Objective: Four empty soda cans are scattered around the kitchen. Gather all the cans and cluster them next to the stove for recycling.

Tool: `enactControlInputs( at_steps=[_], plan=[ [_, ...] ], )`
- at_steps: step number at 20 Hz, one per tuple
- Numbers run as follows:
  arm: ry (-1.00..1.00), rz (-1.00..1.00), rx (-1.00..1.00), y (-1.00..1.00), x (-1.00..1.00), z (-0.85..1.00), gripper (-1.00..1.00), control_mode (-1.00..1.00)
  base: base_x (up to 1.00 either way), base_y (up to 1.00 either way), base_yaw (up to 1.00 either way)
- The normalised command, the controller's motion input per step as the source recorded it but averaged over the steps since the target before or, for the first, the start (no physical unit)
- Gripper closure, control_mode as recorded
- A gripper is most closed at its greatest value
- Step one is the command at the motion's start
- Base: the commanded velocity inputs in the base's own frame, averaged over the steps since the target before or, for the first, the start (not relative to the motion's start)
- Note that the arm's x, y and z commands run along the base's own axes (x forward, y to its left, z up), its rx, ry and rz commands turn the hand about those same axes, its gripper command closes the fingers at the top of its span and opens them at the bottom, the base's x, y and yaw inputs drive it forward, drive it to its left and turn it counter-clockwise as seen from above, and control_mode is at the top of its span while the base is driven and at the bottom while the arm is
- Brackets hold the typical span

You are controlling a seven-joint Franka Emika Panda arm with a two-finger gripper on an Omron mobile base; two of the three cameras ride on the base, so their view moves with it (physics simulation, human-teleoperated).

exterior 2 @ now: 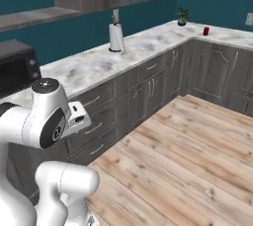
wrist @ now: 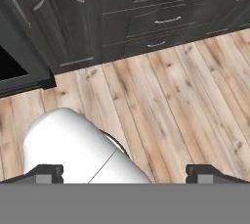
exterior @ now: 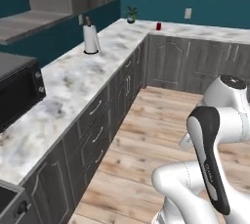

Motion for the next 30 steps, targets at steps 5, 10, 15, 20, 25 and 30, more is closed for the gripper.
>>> enactControlInputs(
  at_steps=[5, 10, 15, 20, 25, 30],
  plan=[
    [0.00, 0.00, 0.00, 0.00, 0.00, 0.00, -1.00, 1.00, 0.00, 0.00, -0.50],
    [0.00, 0.00, 0.00, 0.00, 0.00, 0.00, -1.00, 1.00, 0.59, 0.13, -0.33],
    [0.00, 0.00, 0.00, 0.00, 0.00, 0.00, -1.00, 1.00, 1.00, 0.05, -0.18],
    [0.00, 0.00, 0.00, 0.00, 0.00, 0.00, -1.00, 1.00, 1.00, 0.16, -0.14],
    [0.00, 0.00, 0.00, 0.00, 0.00, 0.00, -1.00, 1.00, 1.00, 0.35, -0.11],
    [0.00, 0.00, 0.00, 0.00, 0.00, 0.00, -1.00, 1.00, 1.00, 0.36, -0.10]
  ],
)
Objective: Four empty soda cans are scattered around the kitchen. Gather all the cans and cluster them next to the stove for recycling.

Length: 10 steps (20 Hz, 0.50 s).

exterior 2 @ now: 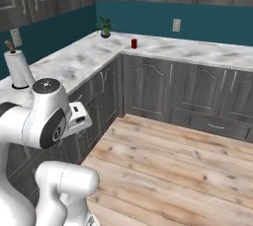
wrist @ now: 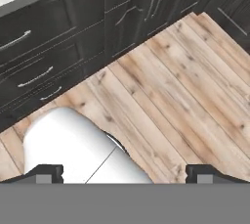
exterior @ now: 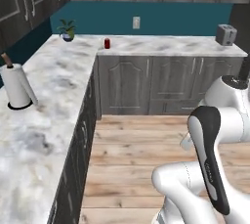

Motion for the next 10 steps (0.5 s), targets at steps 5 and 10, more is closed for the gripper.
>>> enactControlInputs(
  at_steps=[5, 10],
  plan=[
    [0.00, 0.00, 0.00, 0.00, 0.00, 0.00, -1.00, 1.00, 1.00, 0.24, -0.09],
    [0.00, 0.00, 0.00, 0.00, 0.00, 0.00, -1.00, 1.00, 1.00, 0.17, -0.13]
  ],
)
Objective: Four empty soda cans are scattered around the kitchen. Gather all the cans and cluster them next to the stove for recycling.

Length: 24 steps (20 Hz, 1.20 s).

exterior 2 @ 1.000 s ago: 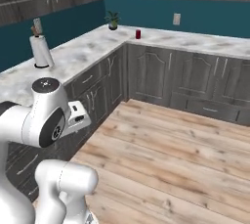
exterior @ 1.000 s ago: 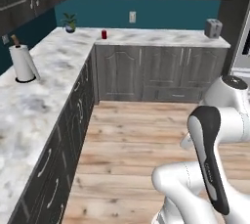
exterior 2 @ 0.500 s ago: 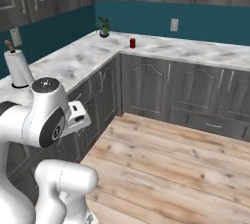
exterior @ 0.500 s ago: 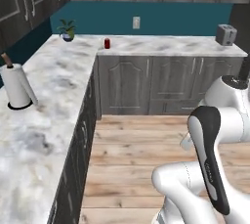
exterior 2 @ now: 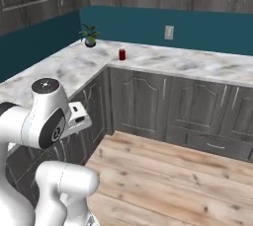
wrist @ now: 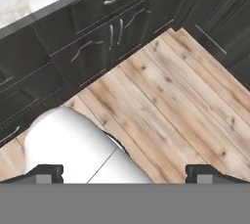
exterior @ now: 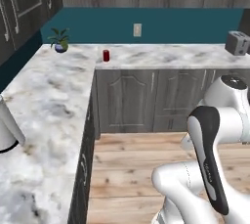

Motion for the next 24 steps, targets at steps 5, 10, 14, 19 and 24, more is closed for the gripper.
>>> enactControlInputs(
  at_steps=[5, 10, 14, 19, 24],
  plan=[
    [0.00, 0.00, 0.00, 0.00, 0.00, 0.00, -1.00, 1.00, 1.00, 0.18, -0.15],
    [0.00, 0.00, 0.00, 0.00, 0.00, 0.00, -1.00, 1.00, 0.89, 0.25, -0.22],
    [0.00, 0.00, 0.00, 0.00, 0.00, 0.00, -1.00, 1.00, 0.84, 0.28, -0.21],
    [0.00, 0.00, 0.00, 0.00, 0.00, 0.00, -1.00, 1.00, 0.69, 0.30, -0.27],
    [0.00, 0.00, 0.00, 0.00, 0.00, 0.00, -1.00, 1.00, 0.59, 0.40, -0.26]
  ],
)
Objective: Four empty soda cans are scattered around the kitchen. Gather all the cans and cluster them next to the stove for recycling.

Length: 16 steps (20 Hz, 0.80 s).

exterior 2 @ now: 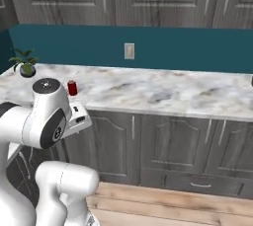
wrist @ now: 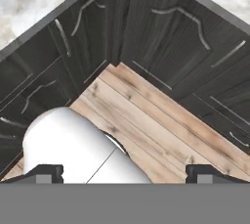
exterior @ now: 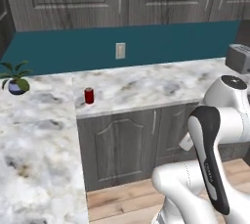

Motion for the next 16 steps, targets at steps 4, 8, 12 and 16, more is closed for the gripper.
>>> enactControlInputs(
  at_steps=[4, 8, 12, 16],
  plan=[
    [0.00, 0.00, 0.00, 0.00, 0.00, 0.00, -1.00, 1.00, 0.58, 0.44, -0.20],
    [0.00, 0.00, 0.00, 0.00, 0.00, 0.00, -1.00, 1.00, 0.43, 0.01, -0.02],
    [0.00, 0.00, 0.00, 0.00, 0.00, 0.00, -1.00, 1.00, 0.47, -0.45, 0.09],
    [0.00, 0.00, 0.00, 0.00, 0.00, 0.00, -1.00, 1.00, 0.07, -0.07, 0.00]
  ],
)
